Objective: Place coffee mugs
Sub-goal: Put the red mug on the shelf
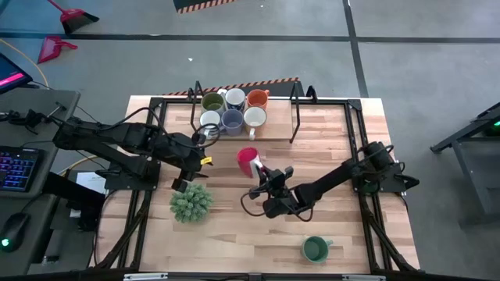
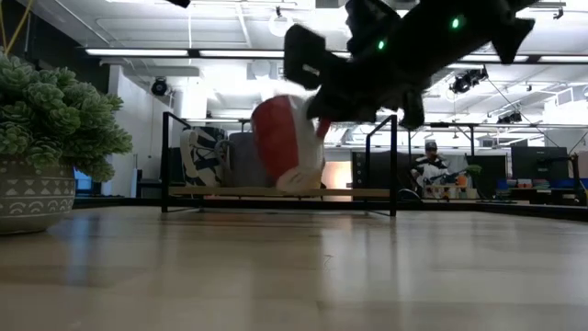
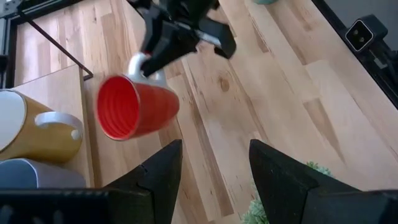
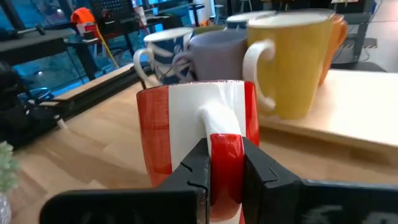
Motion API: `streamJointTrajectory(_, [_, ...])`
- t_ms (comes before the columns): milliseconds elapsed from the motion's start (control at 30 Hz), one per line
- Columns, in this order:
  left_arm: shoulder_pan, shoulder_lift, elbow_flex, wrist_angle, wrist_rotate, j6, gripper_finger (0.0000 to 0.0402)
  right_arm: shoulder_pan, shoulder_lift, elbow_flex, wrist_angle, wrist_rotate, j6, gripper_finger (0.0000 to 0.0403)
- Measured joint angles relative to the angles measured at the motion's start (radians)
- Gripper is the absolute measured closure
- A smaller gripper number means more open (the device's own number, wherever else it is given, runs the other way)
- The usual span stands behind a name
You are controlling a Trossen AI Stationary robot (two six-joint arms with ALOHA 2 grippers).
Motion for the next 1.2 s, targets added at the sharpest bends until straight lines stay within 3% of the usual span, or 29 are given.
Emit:
streamJointTrajectory(233, [0.000,0.000,0.000,0.015,0.000,-0.006,0.0225,-0.011,0.061,0.000,0.067,-0.003,-0.016,0.0383])
streamJointTrajectory(633, [0.000,0.000,0.000,0.022,0.000,-0.007,0.0225,-0.082,0.090,0.000,0.171,-0.153,-0.180,0.0383])
streamJointTrajectory(933, [0.000,0.000,0.000,0.019,0.000,-0.007,0.0225,-0.118,0.168,0.002,0.414,-0.235,-0.283,0.0383])
streamJointTrajectory(1200, [0.000,0.000,0.000,0.019,0.000,-0.001,0.0225,-0.122,0.168,0.002,0.420,-0.293,-0.344,0.0383])
